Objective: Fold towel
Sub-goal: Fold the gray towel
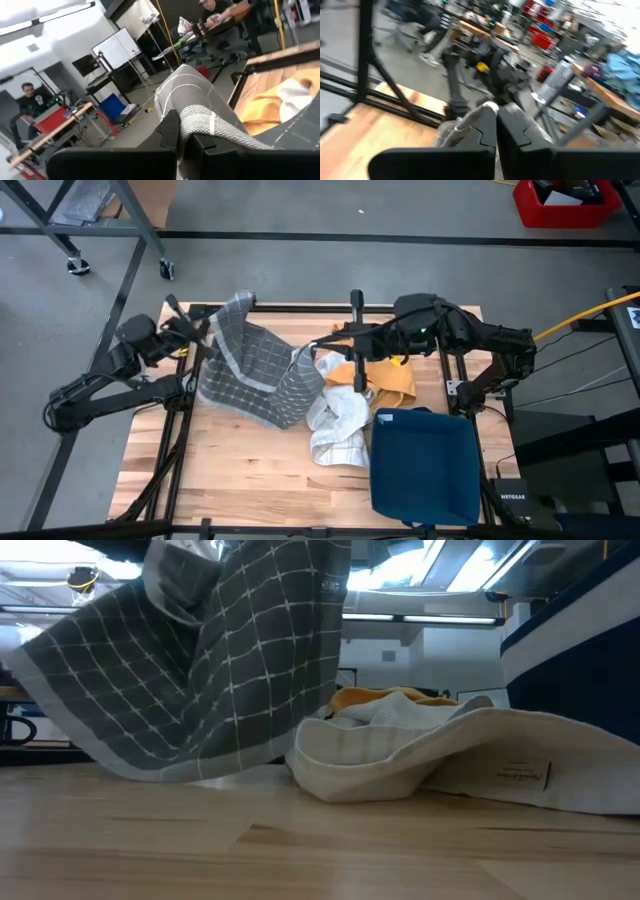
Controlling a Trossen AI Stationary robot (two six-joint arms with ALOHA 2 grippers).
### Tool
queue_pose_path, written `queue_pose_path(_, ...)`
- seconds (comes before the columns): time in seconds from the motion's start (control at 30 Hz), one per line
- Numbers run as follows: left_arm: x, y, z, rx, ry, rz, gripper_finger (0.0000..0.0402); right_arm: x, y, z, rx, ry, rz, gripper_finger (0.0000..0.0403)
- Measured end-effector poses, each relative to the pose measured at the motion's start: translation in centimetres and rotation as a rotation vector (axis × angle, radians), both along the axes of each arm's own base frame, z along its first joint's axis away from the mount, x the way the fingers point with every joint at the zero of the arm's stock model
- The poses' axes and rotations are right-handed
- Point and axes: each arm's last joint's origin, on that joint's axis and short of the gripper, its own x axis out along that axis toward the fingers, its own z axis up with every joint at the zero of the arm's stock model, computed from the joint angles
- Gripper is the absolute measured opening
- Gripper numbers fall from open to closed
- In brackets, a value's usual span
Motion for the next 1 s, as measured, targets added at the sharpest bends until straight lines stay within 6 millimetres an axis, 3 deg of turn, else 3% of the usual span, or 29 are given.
queue_pose_path(0.27,4.8,2.6,-1.2,0.0,0.141,0.004,0.0003,0.0,0.4,0.0,0.03,0.002,0.114,0.0001)
queue_pose_path(0.43,6.7,3.7,-0.9,-0.017,0.019,0.041,0.0023,0.0,0.2,0.0,0.036,0.005,0.079,0.0001)
queue_pose_path(1.0,5.4,3.2,3.6,-0.173,-0.478,0.046,0.0195,0.0,-0.4,-0.2,0.001,0.013,-0.147,0.0001)
